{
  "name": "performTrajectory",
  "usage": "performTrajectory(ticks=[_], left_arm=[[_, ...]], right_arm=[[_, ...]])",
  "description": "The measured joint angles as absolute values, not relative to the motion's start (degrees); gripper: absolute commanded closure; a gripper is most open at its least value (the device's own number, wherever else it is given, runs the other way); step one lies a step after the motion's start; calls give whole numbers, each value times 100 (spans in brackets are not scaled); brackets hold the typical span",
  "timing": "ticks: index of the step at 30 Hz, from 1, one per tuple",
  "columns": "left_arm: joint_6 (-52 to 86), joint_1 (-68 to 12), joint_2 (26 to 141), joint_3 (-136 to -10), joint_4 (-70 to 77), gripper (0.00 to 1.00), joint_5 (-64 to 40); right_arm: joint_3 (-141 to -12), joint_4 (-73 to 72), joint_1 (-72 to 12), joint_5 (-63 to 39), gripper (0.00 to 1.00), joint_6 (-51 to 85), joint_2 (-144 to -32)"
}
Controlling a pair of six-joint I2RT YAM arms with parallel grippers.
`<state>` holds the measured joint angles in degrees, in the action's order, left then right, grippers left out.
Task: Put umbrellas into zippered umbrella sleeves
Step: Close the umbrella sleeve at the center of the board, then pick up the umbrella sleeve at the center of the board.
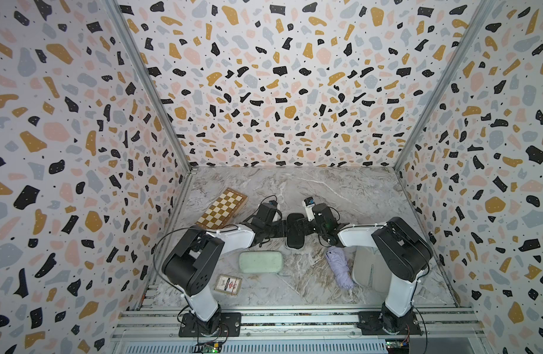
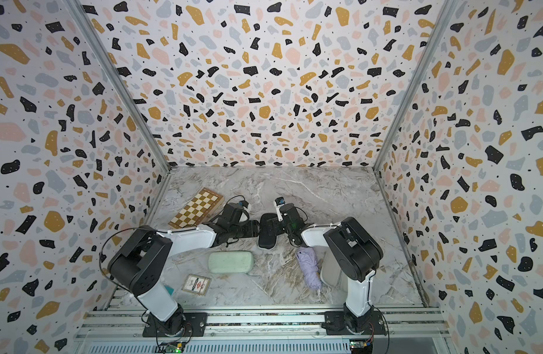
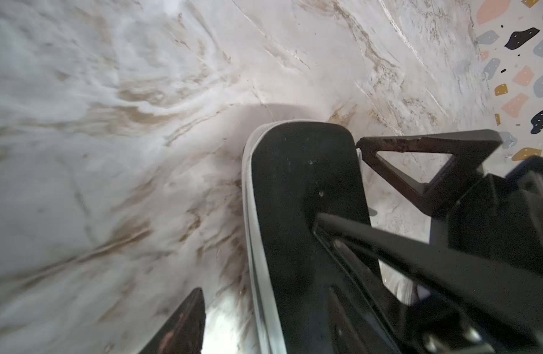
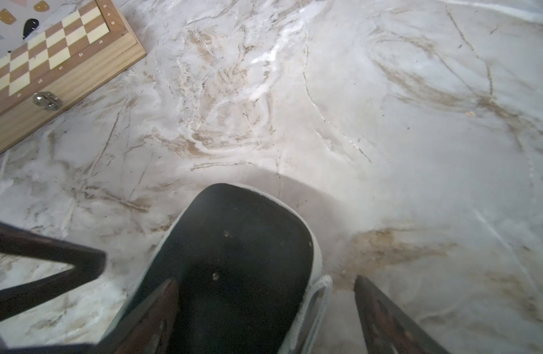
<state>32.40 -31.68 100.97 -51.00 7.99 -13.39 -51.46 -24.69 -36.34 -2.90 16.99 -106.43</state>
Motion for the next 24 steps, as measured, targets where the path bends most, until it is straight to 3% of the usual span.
performTrajectory(ticks=[8,13,17,24], left_arm=[[3489,-3044,10763,-5544,1205,61,-1793],[3570,-3022,10761,-5535,1236,68,-1839],[3579,-3006,10766,-5535,1236,70,-1837],[3603,-2989,10770,-5435,1402,83,-1776]], right_arm=[[-4685,-2700,-3380,-773,8,1739,-10392],[-4125,-2891,-3175,-1234,9,1968,-9957],[-3916,-3105,-3092,-1522,15,2154,-9891],[-3684,-3697,-3116,-2475,20,2547,-9961]])
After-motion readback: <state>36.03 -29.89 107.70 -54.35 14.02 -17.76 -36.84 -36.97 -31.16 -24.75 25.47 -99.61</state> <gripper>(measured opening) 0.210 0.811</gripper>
